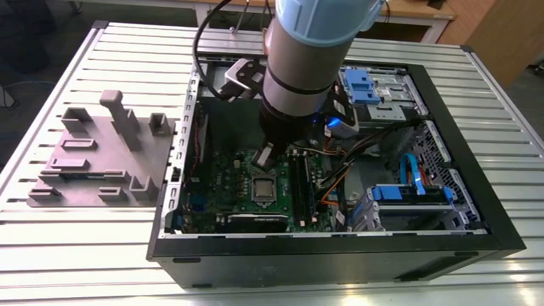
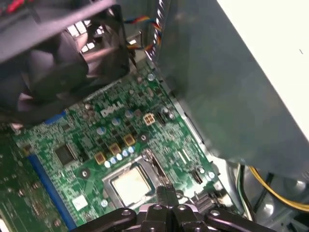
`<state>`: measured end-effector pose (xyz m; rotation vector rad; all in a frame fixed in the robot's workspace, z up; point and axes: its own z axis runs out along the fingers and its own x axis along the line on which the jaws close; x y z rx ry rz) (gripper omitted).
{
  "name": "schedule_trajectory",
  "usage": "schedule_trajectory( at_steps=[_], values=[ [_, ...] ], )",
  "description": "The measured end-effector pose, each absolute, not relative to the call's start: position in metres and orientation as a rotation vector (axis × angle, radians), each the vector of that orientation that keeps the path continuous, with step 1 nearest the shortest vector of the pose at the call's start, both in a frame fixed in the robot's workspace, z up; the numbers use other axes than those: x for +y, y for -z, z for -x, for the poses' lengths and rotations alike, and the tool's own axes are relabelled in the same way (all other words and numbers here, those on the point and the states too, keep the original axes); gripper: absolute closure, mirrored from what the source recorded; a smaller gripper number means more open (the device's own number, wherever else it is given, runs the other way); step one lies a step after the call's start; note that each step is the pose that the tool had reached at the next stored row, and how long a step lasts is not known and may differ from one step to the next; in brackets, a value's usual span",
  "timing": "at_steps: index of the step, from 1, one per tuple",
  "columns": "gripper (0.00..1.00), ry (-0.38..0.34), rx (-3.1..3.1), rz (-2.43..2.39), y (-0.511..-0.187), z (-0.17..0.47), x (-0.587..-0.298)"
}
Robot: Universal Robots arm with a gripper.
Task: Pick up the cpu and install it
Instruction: 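Close the cpu cover, then install the first cpu locking lever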
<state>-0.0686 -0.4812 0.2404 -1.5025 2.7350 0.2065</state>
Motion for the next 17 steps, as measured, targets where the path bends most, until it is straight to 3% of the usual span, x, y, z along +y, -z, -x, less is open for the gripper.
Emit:
schedule_trajectory(
  at_steps=[17],
  values=[
    [0.89, -0.191, 2.741, 1.506, -0.2401, 0.0695, -0.4872]
  ],
)
